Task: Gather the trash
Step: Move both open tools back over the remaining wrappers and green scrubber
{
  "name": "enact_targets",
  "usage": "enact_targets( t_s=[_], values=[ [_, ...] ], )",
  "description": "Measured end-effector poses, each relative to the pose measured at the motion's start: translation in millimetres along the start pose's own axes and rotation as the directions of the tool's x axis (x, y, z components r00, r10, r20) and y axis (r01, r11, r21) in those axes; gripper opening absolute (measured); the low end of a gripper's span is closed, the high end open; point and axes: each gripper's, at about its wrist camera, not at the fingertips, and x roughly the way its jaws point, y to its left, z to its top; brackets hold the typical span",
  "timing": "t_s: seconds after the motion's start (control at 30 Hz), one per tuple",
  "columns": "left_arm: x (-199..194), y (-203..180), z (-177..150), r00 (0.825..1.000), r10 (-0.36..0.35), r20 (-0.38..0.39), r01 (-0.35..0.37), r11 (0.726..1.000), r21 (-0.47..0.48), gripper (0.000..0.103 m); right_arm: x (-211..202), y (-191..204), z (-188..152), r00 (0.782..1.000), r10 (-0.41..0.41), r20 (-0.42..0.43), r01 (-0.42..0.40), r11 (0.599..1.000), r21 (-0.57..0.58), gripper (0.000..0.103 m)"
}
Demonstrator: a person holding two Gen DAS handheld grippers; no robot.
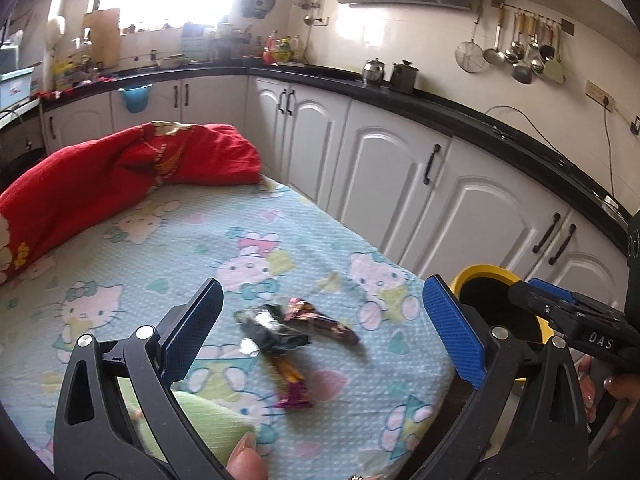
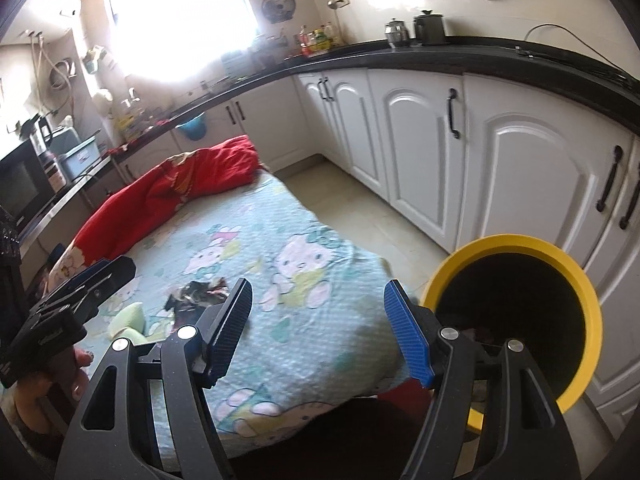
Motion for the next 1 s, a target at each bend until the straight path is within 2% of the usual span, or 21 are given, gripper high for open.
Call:
enact_targets(
  t_s=[0.37,0.67,0.87,1.0],
  values=[
    [-14,49,0,0.996,0.083,0.010,-0.082,0.996,-0.047,0.092,21,43,-1,0.996,0.080,-0.048,-0.082,0.995,-0.047,0.062],
    [-20,92,-11,0.988,0.149,-0.028,-0.151,0.985,-0.087,0.092,52,71,-6,0.984,0.139,-0.110,-0.145,0.988,-0.051,0.054],
    [-20,111,-23,0.986,0.151,-0.069,-0.158,0.981,-0.115,0.092,76,85,-9,0.971,0.182,-0.154,-0.187,0.982,-0.023,0.050],
    [-16,122,-35,0.986,0.115,-0.121,-0.134,0.977,-0.166,0.092,90,93,-11,0.965,0.194,-0.177,-0.200,0.980,-0.018,0.050]
  ],
)
